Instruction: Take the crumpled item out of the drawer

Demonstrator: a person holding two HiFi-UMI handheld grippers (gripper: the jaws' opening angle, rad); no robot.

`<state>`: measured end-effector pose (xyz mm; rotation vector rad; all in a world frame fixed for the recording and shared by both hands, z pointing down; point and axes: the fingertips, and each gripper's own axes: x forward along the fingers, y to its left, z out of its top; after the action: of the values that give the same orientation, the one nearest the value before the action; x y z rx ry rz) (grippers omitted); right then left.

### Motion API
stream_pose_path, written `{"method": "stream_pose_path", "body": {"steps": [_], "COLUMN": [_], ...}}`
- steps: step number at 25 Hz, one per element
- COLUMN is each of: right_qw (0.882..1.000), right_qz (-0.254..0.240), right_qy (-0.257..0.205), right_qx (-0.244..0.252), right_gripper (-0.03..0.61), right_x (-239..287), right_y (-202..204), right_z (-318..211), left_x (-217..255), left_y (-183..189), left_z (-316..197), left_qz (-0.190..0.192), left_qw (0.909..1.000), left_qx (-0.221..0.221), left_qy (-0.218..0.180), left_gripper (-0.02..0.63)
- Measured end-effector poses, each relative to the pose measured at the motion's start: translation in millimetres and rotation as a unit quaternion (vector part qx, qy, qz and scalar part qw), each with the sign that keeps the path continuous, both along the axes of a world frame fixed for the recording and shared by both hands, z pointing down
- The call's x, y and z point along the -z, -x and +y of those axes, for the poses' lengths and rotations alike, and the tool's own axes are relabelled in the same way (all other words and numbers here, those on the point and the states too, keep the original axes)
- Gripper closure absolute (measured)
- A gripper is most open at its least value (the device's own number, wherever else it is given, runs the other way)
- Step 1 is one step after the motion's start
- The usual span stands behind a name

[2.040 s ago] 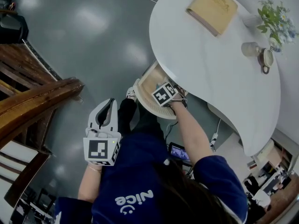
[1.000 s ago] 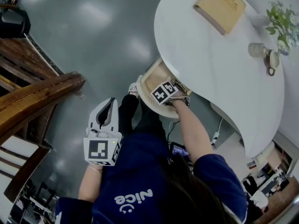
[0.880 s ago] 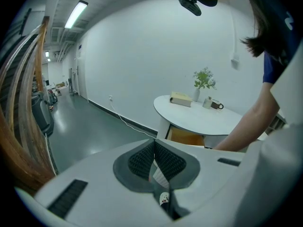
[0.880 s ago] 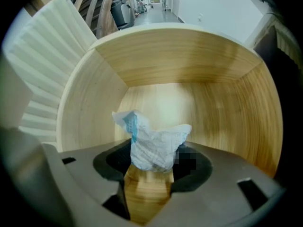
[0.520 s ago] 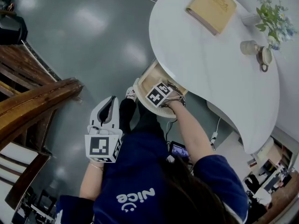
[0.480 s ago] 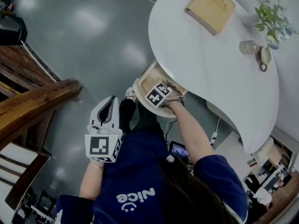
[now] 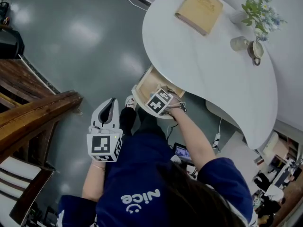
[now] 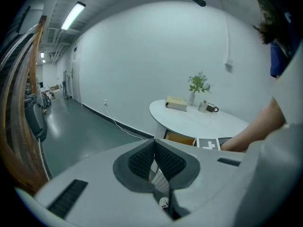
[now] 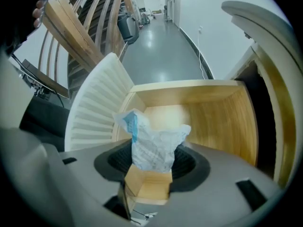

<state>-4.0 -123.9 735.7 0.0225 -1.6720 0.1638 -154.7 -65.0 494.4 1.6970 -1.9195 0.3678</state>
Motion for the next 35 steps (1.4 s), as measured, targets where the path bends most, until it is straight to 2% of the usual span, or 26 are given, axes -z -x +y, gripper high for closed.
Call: {"method": "stream_pose_path", "body": {"steps": [5,17,25,35], "right_qw": [1.000,0.992,0.979,0.954], "right_qz": [-0.017,-0.073,-0.105,-0.157], "right_qy": [-0.008,-0.030,-0.033,-0.059], "right_qx": [-0.014,-0.097,-0.174,-0.251], "right_gripper": [0.353,0.354,0.354,0.354], "right_x": [21,80,111,149], "right_y": [3,0,-11,-13], "right_z": [4,8,10,6], "left_x": [3,11,19,26], "left_y": [1,-13,-29,-47], "left_z": [-5,-23,-39,-45], "left_qz": [0.001,0.008,0.012,0.015], "left_qw": [0.9999,0.9981,0.9947,0.9891], "left_qx": [-0.009,-0.049,-0.087,-0.134], "left_qy": [-0.011,-0.035,-0.054,-0.059], "left_gripper": [0.609,0.609,0.609,0.609]}}
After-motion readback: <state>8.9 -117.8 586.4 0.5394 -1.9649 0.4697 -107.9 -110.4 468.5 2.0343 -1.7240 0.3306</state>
